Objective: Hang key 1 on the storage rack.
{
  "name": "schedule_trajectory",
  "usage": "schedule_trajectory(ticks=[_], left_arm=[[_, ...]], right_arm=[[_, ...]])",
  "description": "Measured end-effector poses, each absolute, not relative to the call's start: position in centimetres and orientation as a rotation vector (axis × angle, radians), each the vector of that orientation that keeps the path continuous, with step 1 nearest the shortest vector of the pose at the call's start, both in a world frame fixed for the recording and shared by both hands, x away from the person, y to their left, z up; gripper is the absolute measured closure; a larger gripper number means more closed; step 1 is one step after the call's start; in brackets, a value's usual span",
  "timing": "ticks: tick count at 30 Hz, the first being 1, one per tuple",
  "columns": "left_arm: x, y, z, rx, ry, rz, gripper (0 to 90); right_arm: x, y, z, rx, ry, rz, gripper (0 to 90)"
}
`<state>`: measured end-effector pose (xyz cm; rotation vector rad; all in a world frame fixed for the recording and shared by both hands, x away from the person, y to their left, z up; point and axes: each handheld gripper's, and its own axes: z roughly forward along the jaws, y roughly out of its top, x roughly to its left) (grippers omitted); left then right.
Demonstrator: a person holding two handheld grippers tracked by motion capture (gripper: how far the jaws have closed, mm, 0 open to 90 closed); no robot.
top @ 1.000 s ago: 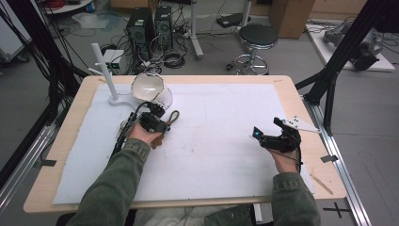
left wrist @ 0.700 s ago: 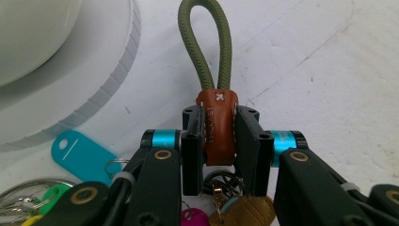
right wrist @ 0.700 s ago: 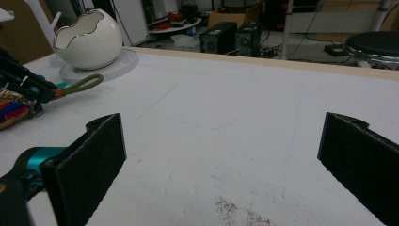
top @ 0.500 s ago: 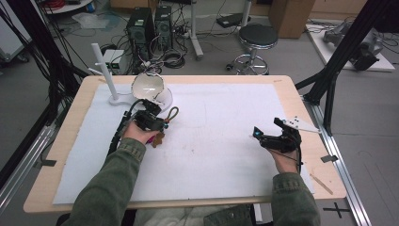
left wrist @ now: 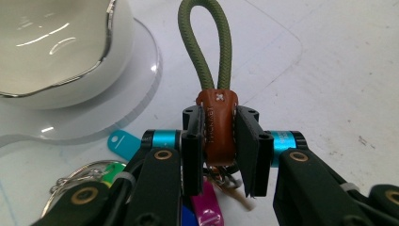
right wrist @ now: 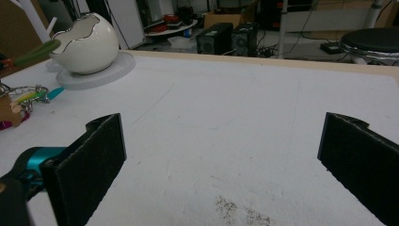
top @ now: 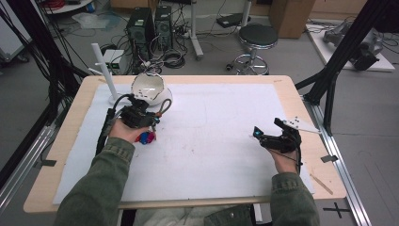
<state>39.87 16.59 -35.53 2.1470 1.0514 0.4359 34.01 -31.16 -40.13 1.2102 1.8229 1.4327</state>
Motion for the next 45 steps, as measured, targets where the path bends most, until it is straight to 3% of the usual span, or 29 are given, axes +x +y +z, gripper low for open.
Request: schedule_trajectory(ticks=[12,45], left_arm=[[38.3,20.2,-32.5,2.061,1.060,0.461,72.9],[39.1,28.7,-28.6,1.844,1.258,0.535,73.0]], right_arm=[[33.9,-31.1,-40.2,1.228,1.826,1.418,0.6],[33.6,-31.7,-40.0,1.240,1.795,1.436,0.6]])
